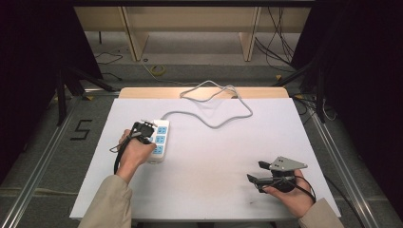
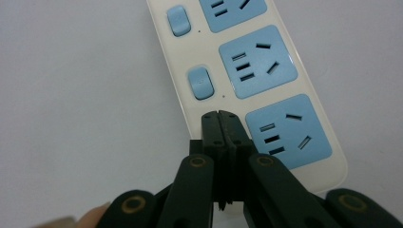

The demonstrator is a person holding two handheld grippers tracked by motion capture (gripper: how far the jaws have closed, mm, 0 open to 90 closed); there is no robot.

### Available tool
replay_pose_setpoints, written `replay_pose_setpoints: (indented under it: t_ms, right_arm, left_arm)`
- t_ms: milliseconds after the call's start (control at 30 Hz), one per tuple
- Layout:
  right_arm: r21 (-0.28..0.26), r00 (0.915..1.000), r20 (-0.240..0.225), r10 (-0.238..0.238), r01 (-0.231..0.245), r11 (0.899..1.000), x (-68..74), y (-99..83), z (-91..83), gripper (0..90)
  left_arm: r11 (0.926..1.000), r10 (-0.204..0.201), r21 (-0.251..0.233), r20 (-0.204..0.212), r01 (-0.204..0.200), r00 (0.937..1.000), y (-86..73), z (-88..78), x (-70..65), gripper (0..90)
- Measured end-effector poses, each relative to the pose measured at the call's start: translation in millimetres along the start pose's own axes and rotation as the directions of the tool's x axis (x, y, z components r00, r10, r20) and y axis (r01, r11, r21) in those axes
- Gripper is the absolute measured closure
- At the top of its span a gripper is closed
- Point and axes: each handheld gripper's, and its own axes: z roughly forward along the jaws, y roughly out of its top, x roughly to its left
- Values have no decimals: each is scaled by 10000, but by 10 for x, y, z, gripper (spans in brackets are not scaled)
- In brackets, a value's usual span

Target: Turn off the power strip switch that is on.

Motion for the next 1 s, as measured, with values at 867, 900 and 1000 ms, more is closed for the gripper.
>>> replay_pose_setpoints:
  t_ms: [867, 900, 1000]
  right_arm:
    - [-13, 10000, 16, -17, 17, 10000, -2, -1, -5, 314]
    - [-9, 10000, 12, -15, 15, 10000, -1, -2, -3, 314]
    - [0, 10000, 11, -14, 14, 10000, 1, -2, -2, 314]
  left_arm:
    - [10000, 42, 27, -169, -41, 9998, 17, 18, -11, 900]
    - [10000, -17, -1, -133, 17, 9999, 15, 20, -7, 900]
    - [10000, 54, 17, -157, -54, 9999, 15, 18, -10, 900]
